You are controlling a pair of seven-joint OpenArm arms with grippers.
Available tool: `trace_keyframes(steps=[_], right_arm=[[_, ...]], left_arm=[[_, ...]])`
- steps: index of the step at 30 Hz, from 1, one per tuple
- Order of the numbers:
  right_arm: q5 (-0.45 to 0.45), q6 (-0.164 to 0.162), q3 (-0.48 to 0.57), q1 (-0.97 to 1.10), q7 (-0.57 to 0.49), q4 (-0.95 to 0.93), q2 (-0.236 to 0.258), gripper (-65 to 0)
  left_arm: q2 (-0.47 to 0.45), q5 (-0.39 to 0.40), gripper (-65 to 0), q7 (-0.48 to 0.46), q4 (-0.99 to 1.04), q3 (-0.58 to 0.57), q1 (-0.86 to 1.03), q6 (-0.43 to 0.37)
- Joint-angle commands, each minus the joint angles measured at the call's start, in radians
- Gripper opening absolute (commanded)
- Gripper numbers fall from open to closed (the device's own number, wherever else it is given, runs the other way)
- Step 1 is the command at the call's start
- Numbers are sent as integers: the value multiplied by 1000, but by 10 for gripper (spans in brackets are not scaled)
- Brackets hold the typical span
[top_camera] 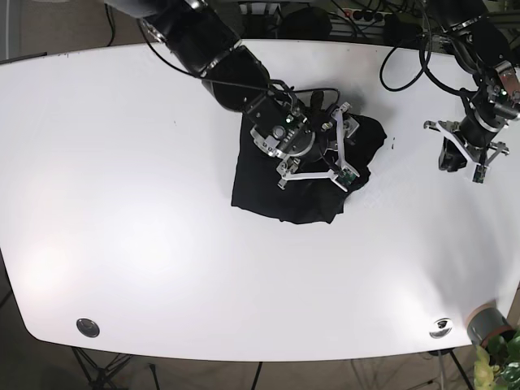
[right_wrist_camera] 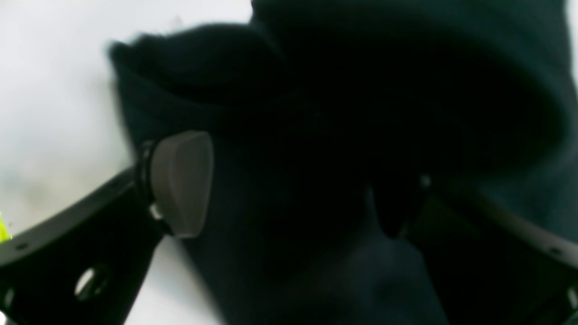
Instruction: Fold the T-shirt properly
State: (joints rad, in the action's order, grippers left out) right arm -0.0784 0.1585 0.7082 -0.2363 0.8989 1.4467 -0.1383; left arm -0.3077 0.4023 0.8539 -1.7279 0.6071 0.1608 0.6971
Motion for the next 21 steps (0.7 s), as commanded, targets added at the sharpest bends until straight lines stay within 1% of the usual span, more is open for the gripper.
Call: trace_keyframes(steps=[1,3,4,6,8,10,13,17,19,21], right_arm=[[-88,-1,-14,-91,-48,-31,-19,-135],[-156,-1,-12,-133,-56,-59,-19,-135],[-206,-1,-12,-165,-67,-73,-19,-135],[-254,-1,-14,-193,-76,-73,-19,-135],[-297,-1,-45,-211,-77,-71,-19,-135],[-326,-1,-101,-214,-77,-68,-19,-135],[-344,-1,-178,-200,-77,-5,-19,-135],[-343,-1,-266,-153,-74,90,-14,-135],[-350,-1,-309,-140,-73,124,15,-135],[-352,-1,-313,-125,-71,139,36,-135]], left_arm=[[-21,19,-582,-25,-17,10,-7,1],[-21,19,-582,-26,-17,24,10,1],[-20,22,-582,-26,-21,35,18,1],[-18,25,-582,-26,-21,35,23,1],[-18,25,-582,-26,-21,24,23,1],[-18,25,-582,-26,-28,20,23,1],[-2,22,-582,-26,-57,3,23,1],[34,17,-582,-26,-102,-8,23,1],[41,17,-582,-25,-109,-45,21,1],[40,17,-582,-25,-111,-91,19,1]])
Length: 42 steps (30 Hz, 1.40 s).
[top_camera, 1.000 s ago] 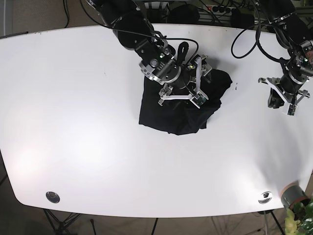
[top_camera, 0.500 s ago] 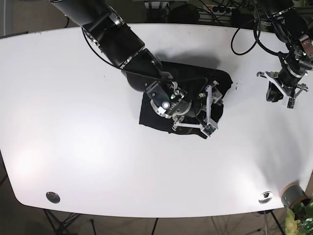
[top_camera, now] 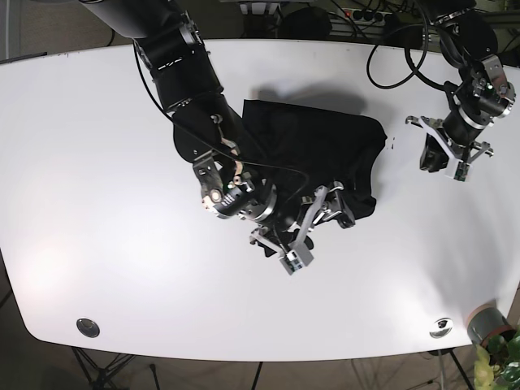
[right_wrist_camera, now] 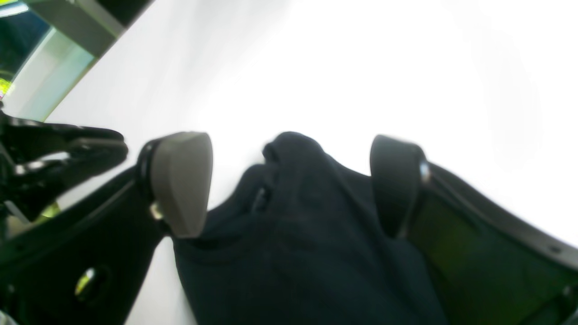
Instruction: Fold the T-shirt properly
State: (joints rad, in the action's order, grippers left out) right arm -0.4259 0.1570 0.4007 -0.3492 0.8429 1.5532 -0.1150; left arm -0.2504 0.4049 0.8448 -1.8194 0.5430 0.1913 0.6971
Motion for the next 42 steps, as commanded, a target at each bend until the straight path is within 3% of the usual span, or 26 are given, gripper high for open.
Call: trace_keyframes(steps=[1,5,8,13,16,20,27,35,42], right_arm=[[-4,0,-9,6,-15,43,28,-135],[2,0,-10,60,-18,88,99,-152],[5,0,-13,78,-23,92,140,-233],[5,0,-96,115,-37,63,157,-501],[5,0,-158,114,-37,22,159,-614],[32,0,-202,112,-53,-24,162,-623],[137,5,-141,86,-213,-193,150,-623],[138,8,-130,69,-363,-394,145,-623],[138,8,-130,72,-386,-429,150,-623]], left_arm=[[-17,15,-582,-15,-21,-51,-11,1],[-13,15,-581,-15,-52,-134,-11,1],[-13,15,-581,-15,-50,-228,-11,1],[-13,13,-581,-15,-49,-346,-22,1],[-11,13,-582,-15,-46,-380,-23,1],[6,12,-587,-17,-44,-396,-16,1],[16,-51,-589,-17,57,-396,-22,1],[15,-54,-589,-26,174,-395,-25,1],[10,-54,-589,-121,281,-398,-80,1]])
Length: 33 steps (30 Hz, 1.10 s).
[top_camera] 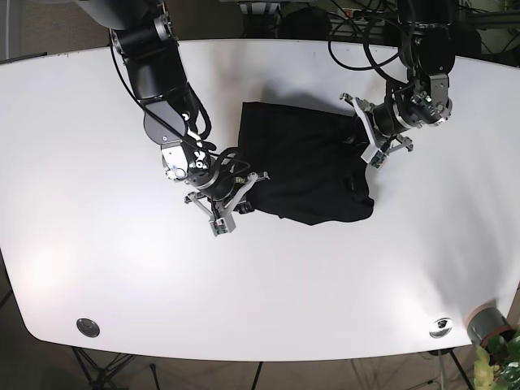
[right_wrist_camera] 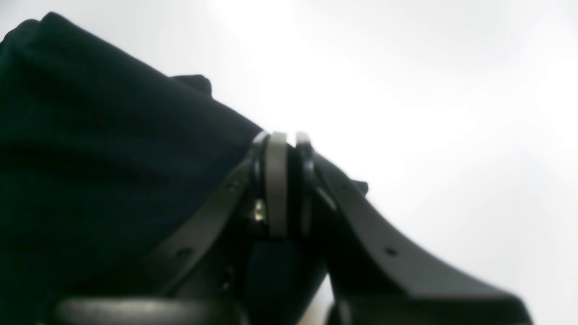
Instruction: Fold the T-shirt properly
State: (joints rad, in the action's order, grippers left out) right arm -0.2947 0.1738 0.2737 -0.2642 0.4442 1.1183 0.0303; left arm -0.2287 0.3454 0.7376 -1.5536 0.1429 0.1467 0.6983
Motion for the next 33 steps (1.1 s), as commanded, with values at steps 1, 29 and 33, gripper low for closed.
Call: trace_keyframes(steps=[1,29,33], right_arm=[[7,-9,-4,-13,12,6,12,-623],[5,-7,0,286,20,337,118,-623],[7,-7,29,314,21,368,84,-623]], left_arm=[[-11,5,-589,-14,34,1,-51,0],[-41,5,-582,-158,551,-372,-629,0],[-41,5,-581,-175,548,-386,-663,0]])
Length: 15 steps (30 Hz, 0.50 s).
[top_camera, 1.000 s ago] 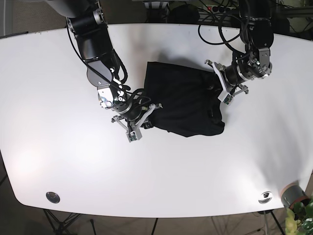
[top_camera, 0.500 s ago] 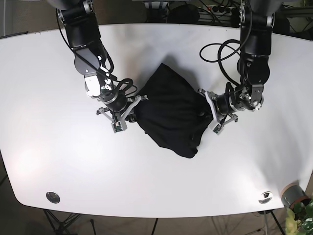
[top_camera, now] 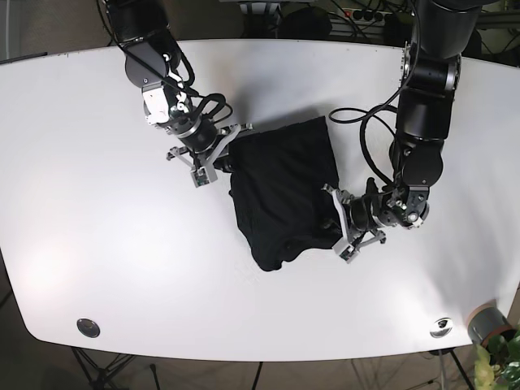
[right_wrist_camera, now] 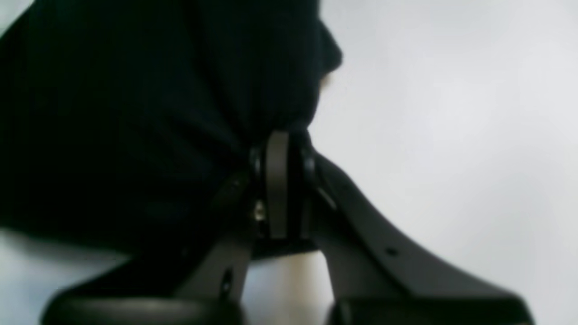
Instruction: Fold the T-shirt properly
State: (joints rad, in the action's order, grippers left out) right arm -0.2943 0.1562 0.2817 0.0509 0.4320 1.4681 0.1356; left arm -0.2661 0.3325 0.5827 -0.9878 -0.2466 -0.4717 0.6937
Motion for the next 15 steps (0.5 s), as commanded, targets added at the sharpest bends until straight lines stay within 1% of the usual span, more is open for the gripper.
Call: trace_keyframes(steps=[1,5,8,10,11,13,14,15], right_arm=[[7,9,32,-1,40,19,-26,-623],[7,3,101,-6,84,21,-47,-623],[5,1,126,-6,87,27,-70,-623],[4,1,126,-6,90,38,-78,-623],[0,1,126,-4,90,47,-78,-623],[-1,1,129,-4,97,73,-77,-623],[-1,1,129,-3,113,98,-77,-623],[-1,3,129,-3,132,115,-75,-623]], left_arm=[[-3,18,-581,-20,-18,3,-52,4],[-11,18,-581,-17,-19,6,-91,4],[-31,20,-576,-17,-29,6,-100,4],[-34,20,-549,-17,-50,6,-100,4],[-34,20,-514,-17,-73,6,-95,4],[-34,20,-468,-17,-112,8,-92,4],[-34,20,-442,-17,-139,10,-88,-1],[-34,20,-422,-17,-165,10,-72,-22]])
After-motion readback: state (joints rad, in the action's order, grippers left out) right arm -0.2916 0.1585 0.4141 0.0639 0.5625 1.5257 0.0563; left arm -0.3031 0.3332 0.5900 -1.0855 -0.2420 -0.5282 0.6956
